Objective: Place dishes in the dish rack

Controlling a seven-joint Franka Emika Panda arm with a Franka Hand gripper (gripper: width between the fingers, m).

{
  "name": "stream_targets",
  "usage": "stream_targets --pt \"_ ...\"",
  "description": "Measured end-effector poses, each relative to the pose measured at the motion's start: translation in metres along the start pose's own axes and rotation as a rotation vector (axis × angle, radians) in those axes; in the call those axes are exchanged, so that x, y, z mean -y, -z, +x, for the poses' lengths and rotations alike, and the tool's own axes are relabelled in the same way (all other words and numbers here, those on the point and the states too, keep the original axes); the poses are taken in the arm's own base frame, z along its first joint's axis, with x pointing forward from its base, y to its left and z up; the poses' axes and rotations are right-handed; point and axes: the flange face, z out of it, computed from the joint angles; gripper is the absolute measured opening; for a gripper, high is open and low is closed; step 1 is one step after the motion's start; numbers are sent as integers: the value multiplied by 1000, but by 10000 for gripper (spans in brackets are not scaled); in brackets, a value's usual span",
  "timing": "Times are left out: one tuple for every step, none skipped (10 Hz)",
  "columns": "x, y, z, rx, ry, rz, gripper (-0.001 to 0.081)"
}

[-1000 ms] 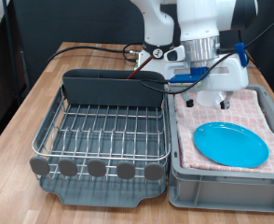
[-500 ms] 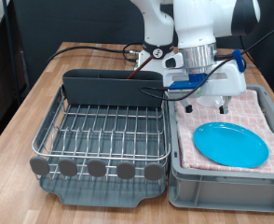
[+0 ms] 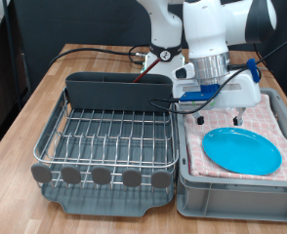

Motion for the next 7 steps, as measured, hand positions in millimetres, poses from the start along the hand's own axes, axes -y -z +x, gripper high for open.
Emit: stream_targets --pt "1 -4 -1 3 0 -2 802" --pt "2 -7 -1 7 -1 -3 802" --pt "2 -10 -2 11 -1 -4 802" --pt "3 -13 -2 14 0 -3 802" --pt "3 -15 -2 13 1 0 802" --pt "4 -18 -3 12 1 4 802" --pt "4 -20 -3 15 2 5 802"
